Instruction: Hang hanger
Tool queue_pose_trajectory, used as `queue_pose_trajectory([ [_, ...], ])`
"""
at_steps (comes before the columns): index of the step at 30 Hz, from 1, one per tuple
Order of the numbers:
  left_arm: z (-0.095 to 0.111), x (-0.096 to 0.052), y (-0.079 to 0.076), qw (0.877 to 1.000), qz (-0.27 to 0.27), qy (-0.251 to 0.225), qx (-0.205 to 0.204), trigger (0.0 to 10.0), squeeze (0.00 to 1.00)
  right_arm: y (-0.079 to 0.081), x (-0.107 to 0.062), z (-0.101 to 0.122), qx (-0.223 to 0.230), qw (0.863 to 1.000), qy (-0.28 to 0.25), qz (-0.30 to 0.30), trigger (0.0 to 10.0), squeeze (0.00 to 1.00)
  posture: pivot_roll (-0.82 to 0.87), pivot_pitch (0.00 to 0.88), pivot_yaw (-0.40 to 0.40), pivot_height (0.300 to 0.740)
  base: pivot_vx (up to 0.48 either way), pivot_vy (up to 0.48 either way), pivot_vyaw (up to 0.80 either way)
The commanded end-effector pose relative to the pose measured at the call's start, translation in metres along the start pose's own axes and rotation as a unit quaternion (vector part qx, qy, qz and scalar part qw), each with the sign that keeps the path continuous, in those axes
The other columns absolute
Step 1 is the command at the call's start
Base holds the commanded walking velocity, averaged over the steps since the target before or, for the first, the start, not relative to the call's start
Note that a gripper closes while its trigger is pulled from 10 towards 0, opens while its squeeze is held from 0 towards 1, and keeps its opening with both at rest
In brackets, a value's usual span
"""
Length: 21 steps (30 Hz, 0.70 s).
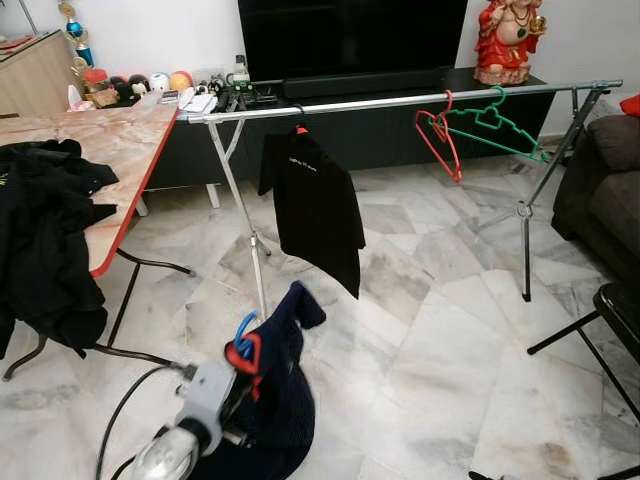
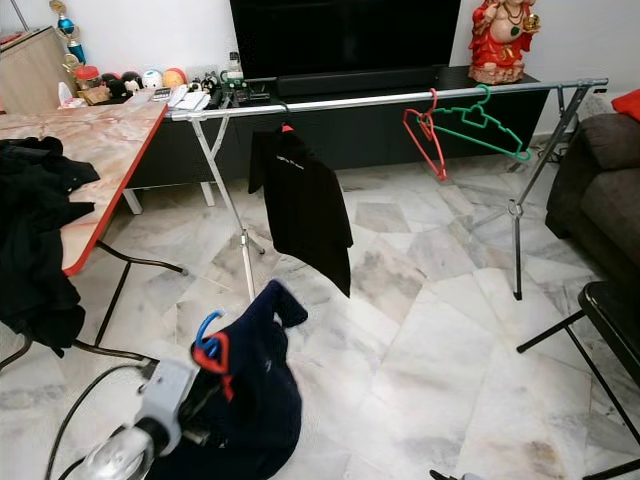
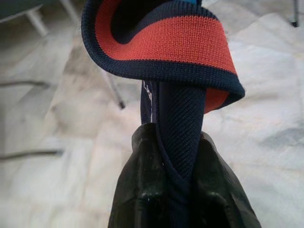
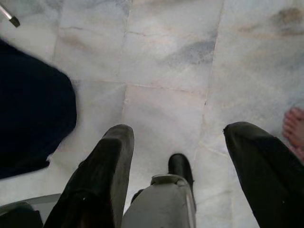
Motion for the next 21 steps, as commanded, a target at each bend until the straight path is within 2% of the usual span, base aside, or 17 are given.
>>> queue_pose_trajectory([
  [1,0.014,-0.003,0.009,0.999,0.022,-0.029,-0.014,10.0,0.0,-0.003,-0.002,-0.009,-0.013,1.0,0.014,-0.005,10.0,0.0,-0.03,0.0,0.053,0.74,0.0,0.0,0.0],
  [3,0.009,-0.01,0.008,0.999,0.034,-0.025,-0.028,10.0,0.0,-0.002,-0.002,-0.01,-0.02,1.0,0.016,-0.002,10.0,0.0,-0.02,0.0,0.051,0.74,0.0,0.0,0.0],
  [8,0.009,-0.014,0.003,0.997,0.049,-0.033,-0.047,10.0,0.0,0.005,-0.001,-0.01,-0.035,0.999,0.017,0.009,10.0,0.0,-0.02,0.0,0.049,0.74,0.0,0.0,0.0],
  [9,0.011,-0.016,0.005,0.996,0.062,-0.035,-0.06,10.0,0.0,0.006,-0.001,-0.01,-0.04,0.999,0.018,0.01,10.0,0.0,-0.03,0.0,0.051,0.74,0.0,0.0,0.0],
  [12,0.01,-0.03,0.016,0.983,0.101,-0.036,-0.152,10.0,0.0,0.007,-0.001,-0.01,-0.046,0.999,0.017,0.011,10.0,0.0,-0.02,0.0,0.05,0.74,0.0,0.0,0.0],
  [13,0.009,-0.032,0.016,0.981,0.1,-0.035,-0.16,10.0,0.0,0.007,-0.001,-0.01,-0.045,0.999,0.017,0.011,10.0,0.0,-0.02,0.0,0.05,0.74,0.0,0.0,0.0],
  [14,0.009,-0.032,0.016,0.981,0.1,-0.035,-0.16,10.0,0.0,0.007,-0.001,-0.01,-0.045,0.999,0.017,0.011,10.0,0.0,-0.02,0.0,0.05,0.74,0.0,0.0,0.0],
  [15,0.003,-0.036,0.012,0.99,0.073,-0.02,-0.123,10.0,0.0,0.008,-0.001,-0.011,-0.047,0.999,0.018,0.012,10.0,0.0,-0.01,0.0,0.046,0.74,0.0,0.0,0.0],
  [21,-0.004,-0.039,0.023,0.988,0.097,-0.007,-0.121,10.0,0.0,0.006,-0.002,-0.014,-0.048,0.999,0.023,0.011,10.0,0.0,-0.01,0.0,0.049,0.74,0.04,0.0,0.0],
])
Point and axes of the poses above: a point about 5 cm out from each wrist's last joint towards the gripper, its own x axis pointing out of the wrist towards the gripper, its own z axis along the axis of the wrist's last joint, y = z × x, the point moved 5 cm from there along x, pointing out of the wrist towards the gripper, and after that the axes turned 6 degrees about -x, right-handed, at the moved point
